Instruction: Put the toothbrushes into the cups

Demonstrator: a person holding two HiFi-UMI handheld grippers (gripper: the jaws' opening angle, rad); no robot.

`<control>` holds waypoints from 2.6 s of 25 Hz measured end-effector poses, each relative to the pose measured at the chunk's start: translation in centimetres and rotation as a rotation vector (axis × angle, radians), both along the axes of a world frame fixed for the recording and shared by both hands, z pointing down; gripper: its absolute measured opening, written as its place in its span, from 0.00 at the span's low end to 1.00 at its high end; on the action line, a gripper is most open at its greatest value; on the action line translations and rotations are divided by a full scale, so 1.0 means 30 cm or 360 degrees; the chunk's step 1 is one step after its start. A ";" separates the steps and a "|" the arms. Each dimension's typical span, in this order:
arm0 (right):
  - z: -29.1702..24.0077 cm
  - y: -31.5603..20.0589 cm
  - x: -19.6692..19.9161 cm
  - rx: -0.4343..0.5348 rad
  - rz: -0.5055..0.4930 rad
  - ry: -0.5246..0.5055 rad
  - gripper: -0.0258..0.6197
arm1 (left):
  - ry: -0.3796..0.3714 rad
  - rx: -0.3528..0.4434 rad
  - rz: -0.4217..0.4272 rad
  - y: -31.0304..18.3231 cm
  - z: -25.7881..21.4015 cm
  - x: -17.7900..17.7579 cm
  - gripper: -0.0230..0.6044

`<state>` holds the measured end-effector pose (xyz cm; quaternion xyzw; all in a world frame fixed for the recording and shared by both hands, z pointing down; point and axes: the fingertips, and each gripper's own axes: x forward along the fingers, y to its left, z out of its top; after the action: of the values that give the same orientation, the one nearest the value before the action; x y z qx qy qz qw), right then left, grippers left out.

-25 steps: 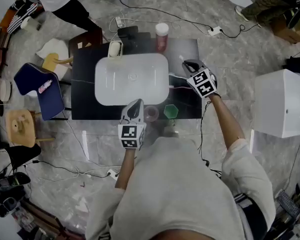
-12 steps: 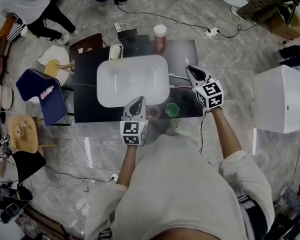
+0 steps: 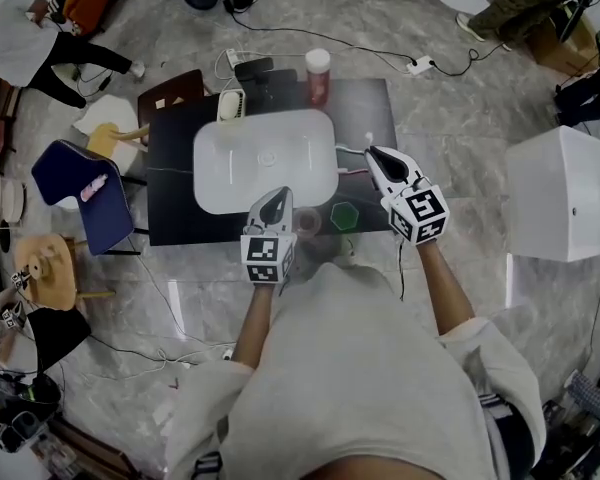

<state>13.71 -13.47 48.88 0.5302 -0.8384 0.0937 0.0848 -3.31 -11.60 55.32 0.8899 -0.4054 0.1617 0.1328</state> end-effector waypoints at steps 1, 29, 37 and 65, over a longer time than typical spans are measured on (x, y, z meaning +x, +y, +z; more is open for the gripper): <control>-0.007 0.011 -0.011 0.0009 -0.0003 -0.0005 0.09 | 0.0002 0.0002 0.0003 0.001 -0.003 0.001 0.08; -0.067 0.044 -0.587 0.0054 -0.0694 -0.0106 0.09 | 0.0042 0.0046 -0.0503 0.075 -0.043 -0.342 0.08; -0.044 0.055 -0.719 0.0065 -0.0825 -0.0133 0.09 | 0.0026 0.0025 -0.0642 0.105 -0.024 -0.442 0.08; 0.063 0.094 -0.947 -0.0003 -0.1054 -0.0184 0.09 | -0.0006 -0.0057 -0.0826 0.165 0.048 -0.598 0.08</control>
<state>-14.70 -10.64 50.78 0.2227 -0.9685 0.0918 0.0634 -21.24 -6.64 56.77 0.7533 -0.6175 0.1309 0.1849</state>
